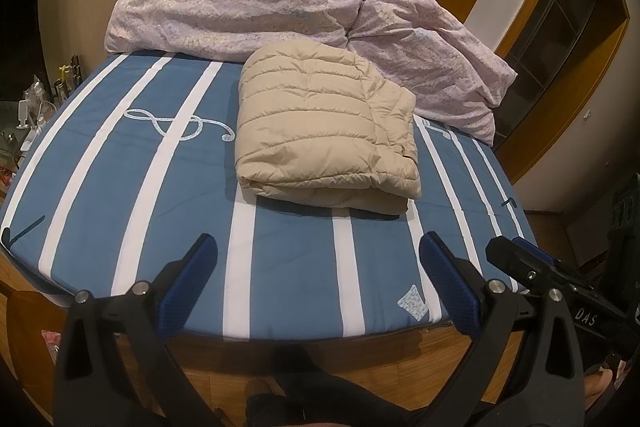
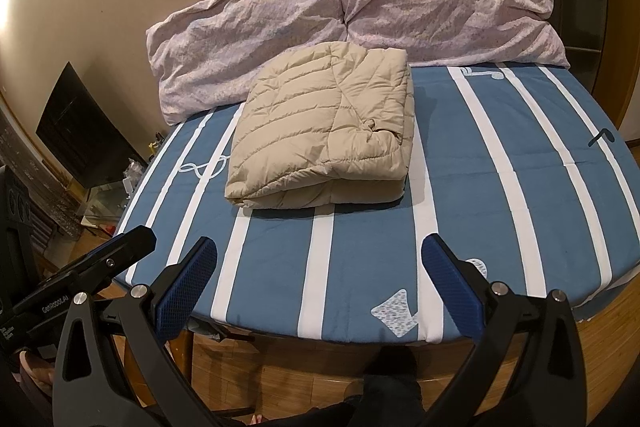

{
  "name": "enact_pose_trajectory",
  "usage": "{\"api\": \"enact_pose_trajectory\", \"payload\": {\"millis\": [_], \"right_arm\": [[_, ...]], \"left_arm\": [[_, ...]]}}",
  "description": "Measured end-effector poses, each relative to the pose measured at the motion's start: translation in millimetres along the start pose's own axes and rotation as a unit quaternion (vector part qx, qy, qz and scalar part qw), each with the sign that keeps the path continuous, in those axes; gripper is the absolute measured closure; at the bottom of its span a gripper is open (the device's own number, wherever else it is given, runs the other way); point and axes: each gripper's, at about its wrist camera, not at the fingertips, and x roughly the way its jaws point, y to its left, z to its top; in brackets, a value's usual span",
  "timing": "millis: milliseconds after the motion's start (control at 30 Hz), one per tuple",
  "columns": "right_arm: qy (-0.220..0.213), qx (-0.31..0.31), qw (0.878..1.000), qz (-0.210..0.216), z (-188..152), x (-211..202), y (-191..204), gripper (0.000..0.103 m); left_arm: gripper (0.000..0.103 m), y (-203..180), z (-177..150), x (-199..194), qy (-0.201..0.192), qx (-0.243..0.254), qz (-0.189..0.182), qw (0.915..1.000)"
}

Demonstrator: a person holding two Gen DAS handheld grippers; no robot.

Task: Fold large clothes

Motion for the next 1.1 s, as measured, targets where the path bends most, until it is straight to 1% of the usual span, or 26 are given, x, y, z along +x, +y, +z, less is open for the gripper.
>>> {"api": "enact_pose_trajectory", "payload": {"millis": [1100], "right_arm": [[0.000,0.002,1.000,-0.001,-0.4,2.0,3.9,0.001]], "left_arm": [[0.003,1.3,2.4,4.7,0.004,-0.003,0.001,1.0000]]}}
